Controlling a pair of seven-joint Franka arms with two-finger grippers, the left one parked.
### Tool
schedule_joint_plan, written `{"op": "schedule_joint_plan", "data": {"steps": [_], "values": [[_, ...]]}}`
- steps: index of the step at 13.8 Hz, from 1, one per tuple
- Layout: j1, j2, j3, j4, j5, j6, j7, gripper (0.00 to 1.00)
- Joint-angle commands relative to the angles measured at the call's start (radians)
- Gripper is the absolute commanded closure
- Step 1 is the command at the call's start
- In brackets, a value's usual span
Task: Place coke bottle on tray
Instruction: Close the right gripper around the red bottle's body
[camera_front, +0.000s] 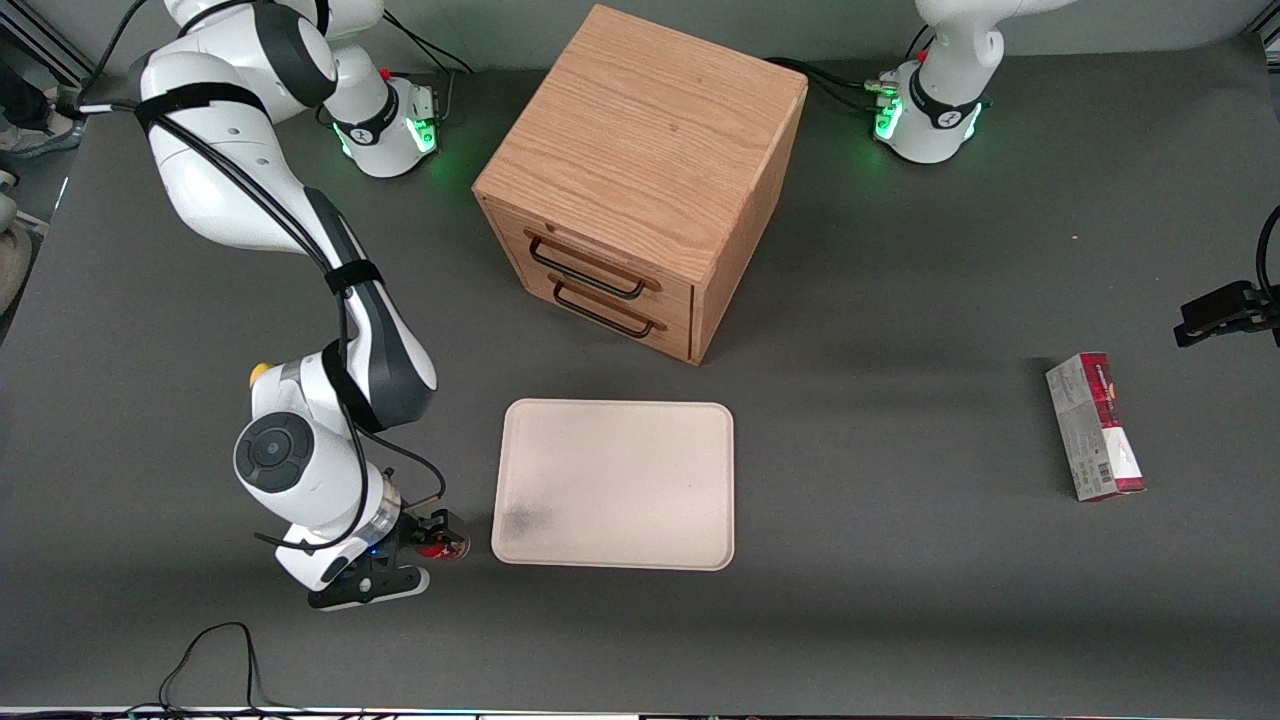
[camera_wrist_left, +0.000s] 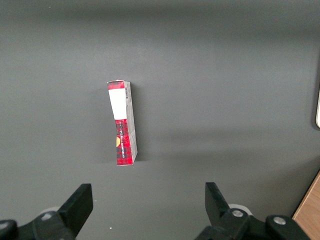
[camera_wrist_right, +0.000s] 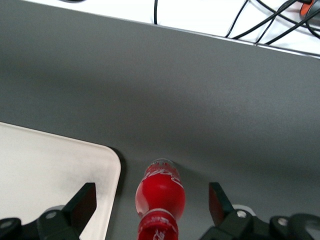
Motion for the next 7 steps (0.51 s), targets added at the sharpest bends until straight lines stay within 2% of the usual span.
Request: {"op": "schedule_joint_plan", "data": {"steps": [1,2,4,7], "values": [[-0.001,0.012,0.008,0.013,-0.019,-0.019,0.015,0.01],[-0.001,0.012,0.008,0.013,-0.019,-0.023,0.015,0.01],[-0.001,0.012,0.008,0.015,-0.019,-0.048,0.004,0.08],[-0.003,0.012,0.008,0.015,-0.019,-0.092,-0.012,0.26]]}}
